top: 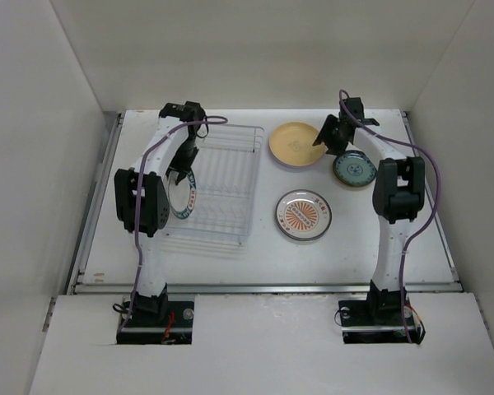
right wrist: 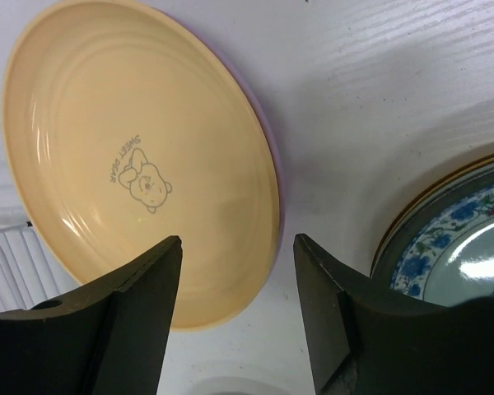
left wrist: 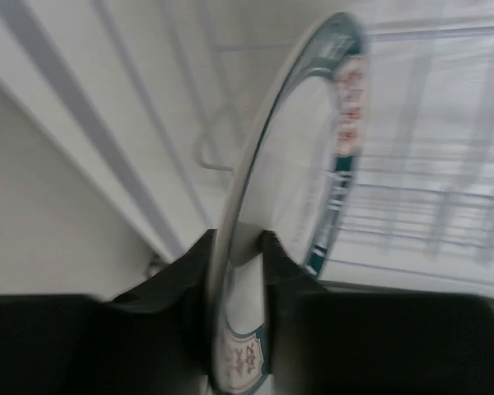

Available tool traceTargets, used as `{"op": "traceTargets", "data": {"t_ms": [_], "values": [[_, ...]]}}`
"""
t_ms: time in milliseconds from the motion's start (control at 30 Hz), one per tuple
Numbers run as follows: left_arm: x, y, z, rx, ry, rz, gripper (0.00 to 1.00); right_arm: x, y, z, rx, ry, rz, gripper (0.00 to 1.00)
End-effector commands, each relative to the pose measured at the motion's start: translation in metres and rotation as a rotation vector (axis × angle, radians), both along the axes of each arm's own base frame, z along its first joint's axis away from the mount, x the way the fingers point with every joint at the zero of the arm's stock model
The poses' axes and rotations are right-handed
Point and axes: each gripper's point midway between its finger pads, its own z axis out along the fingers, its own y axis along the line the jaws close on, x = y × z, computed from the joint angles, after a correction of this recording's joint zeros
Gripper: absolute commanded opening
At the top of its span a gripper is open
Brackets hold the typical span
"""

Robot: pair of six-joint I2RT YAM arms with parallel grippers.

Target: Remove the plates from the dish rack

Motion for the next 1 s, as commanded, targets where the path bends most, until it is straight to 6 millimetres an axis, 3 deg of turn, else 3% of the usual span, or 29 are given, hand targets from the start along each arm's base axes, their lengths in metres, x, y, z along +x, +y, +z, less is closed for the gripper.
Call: {"op": "traceTargets", "data": {"t_ms": [0, 33, 167, 200, 300, 333, 500, 600, 633, 733, 767, 800, 833, 867, 900, 967], "values": [[-0.006, 0.002, 0.006, -0.011, 0.024, 0.021, 0.05, 0.0, 0.002, 0.052, -0.022, -0.105, 0.021, 0.63], [-0.003, 0.001, 0.01, -0.015, 0.008, 0.021, 0.0, -0.003, 0.001, 0.061, -0.021, -0.119, 0.02, 0.63], [0.007, 0.001, 0.044, -0.021, -0.096, 0.051, 0.0, -0.011, 0.003, 0.087, -0.046, -0.17, 0.05, 0.63], [0.015, 0.0, 0.063, -0.04, -0.167, 0.051, 0.0, -0.016, 0.002, 0.087, -0.058, -0.165, 0.062, 0.63], [0.018, -0.013, 0.092, -0.112, -0.258, 0.045, 0.0, -0.022, 0.006, 0.106, -0.074, -0.198, 0.091, 0.63], [0.022, -0.016, 0.103, -0.139, -0.302, 0.041, 0.0, -0.024, 0.005, 0.104, -0.075, -0.186, 0.092, 0.63], [0.028, -0.024, 0.144, -0.181, -0.49, 0.057, 0.0, -0.04, 0.023, 0.133, -0.024, -0.242, 0.228, 0.63], [0.028, -0.026, 0.172, -0.231, -0.602, 0.073, 0.0, -0.056, 0.04, 0.14, 0.024, -0.255, 0.326, 0.68], [0.033, -0.031, 0.184, -0.266, -0.658, 0.066, 0.0, -0.064, 0.043, 0.151, 0.034, -0.277, 0.355, 0.75], [0.028, -0.058, 0.216, -0.451, -0.742, 0.005, 0.0, -0.095, 0.075, 0.167, 0.098, -0.347, 0.505, 0.89], [0.03, -0.071, 0.221, -0.526, -0.753, -0.016, 0.0, -0.103, 0.079, 0.171, 0.114, -0.369, 0.536, 0.97], [0.021, -0.097, 0.222, -0.661, -0.699, -0.081, 0.0, -0.113, 0.089, 0.174, 0.14, -0.386, 0.577, 1.0], [0.016, -0.109, 0.229, -0.734, -0.686, -0.119, 0.0, -0.126, 0.105, 0.173, 0.19, -0.409, 0.646, 1.0], [0.015, -0.119, 0.226, -0.8, -0.646, -0.131, 0.0, -0.138, 0.113, 0.189, 0.218, -0.457, 0.681, 1.0], [0.004, -0.142, 0.228, -0.932, -0.572, -0.174, 0.0, -0.151, 0.129, 0.191, 0.263, -0.483, 0.74, 1.0], [-0.004, -0.162, 0.223, -1.047, -0.48, -0.207, 0.0, -0.167, 0.138, 0.208, 0.277, -0.547, 0.773, 1.0]]}}
